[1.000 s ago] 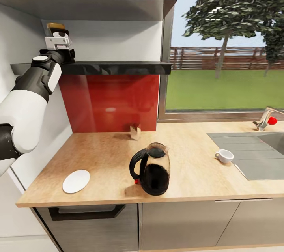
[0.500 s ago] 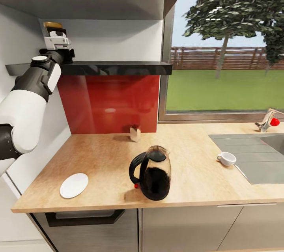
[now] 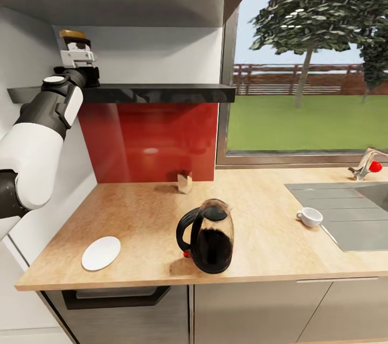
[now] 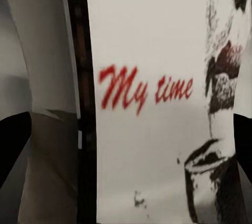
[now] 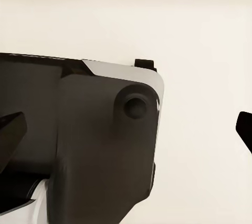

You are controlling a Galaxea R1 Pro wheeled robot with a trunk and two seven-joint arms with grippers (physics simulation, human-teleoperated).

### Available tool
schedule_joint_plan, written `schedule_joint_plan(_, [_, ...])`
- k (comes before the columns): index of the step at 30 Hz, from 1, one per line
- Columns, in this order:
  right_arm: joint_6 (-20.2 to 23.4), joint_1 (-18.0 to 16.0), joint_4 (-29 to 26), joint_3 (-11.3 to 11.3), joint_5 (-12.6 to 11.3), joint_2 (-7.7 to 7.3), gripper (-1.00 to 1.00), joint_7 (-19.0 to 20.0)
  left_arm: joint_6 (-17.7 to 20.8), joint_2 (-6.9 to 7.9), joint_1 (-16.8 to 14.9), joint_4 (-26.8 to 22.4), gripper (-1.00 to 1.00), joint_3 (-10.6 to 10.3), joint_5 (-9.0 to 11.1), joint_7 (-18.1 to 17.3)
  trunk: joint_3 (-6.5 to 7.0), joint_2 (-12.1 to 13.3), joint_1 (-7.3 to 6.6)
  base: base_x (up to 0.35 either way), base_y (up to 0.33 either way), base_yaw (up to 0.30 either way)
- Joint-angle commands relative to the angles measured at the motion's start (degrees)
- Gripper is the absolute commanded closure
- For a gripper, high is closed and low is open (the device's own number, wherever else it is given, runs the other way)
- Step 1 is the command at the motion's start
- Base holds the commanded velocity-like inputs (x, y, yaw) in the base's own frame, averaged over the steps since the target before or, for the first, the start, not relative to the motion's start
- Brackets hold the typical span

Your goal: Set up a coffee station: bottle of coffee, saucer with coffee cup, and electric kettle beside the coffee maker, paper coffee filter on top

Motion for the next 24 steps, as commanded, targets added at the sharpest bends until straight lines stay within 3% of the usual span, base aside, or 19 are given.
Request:
schedule_joint_plan(1, [0.1,0.0,0.0,0.4,-0.1,-0.02,-1.00,0.1,0.3,-0.01,0.0,-0.1,1.00,0.2,-0.5,0.0,-0.14,-0.1,0.04,0.000,0.000,0.000])
schedule_joint_plan(24, [0.1,0.0,-0.1,0.4,-0.1,0.00,-1.00,0.1,0.6,-0.30,0.0,-0.2,1.00,0.1,-0.5,-0.1,-0.14,-0.1,0.04,0.000,0.000,0.000])
